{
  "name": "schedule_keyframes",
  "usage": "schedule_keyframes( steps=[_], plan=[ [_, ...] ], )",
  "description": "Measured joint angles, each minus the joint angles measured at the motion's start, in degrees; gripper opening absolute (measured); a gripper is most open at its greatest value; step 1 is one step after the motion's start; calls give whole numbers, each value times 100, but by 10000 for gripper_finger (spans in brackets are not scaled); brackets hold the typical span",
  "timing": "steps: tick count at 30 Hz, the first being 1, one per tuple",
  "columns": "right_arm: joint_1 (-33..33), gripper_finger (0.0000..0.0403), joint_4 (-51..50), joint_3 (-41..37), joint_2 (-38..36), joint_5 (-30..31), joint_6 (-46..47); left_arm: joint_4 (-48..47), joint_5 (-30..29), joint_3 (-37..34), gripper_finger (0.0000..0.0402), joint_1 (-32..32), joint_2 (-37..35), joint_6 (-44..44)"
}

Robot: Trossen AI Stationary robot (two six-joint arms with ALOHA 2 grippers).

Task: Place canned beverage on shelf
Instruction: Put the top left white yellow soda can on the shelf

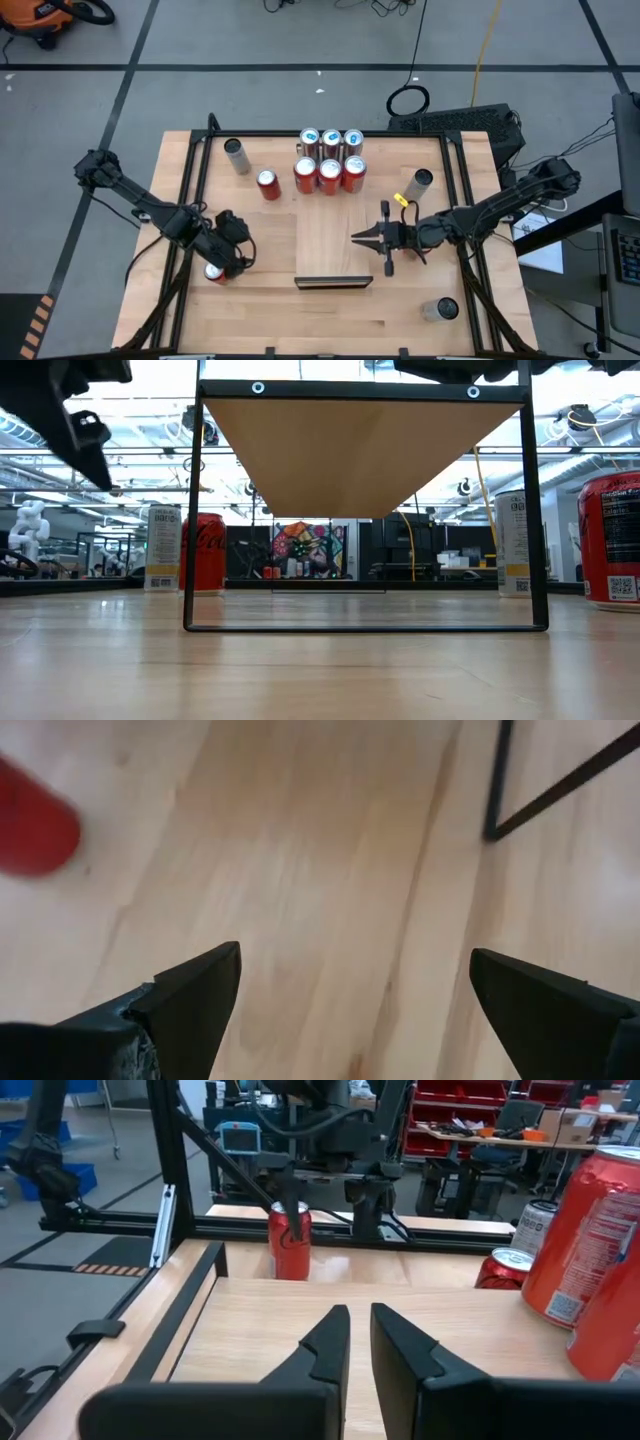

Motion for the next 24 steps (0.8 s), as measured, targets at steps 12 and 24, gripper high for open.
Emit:
schedule_keyframes(
  steps=[12,24],
  plan=[
    [206,22,1,0,0,3,-136,-1148,-1521,481,393,860,-13,-27],
    [219,22,-31,0,0,3,-375,-2588,-999,2221,393,3633,-13,1455]
  ],
)
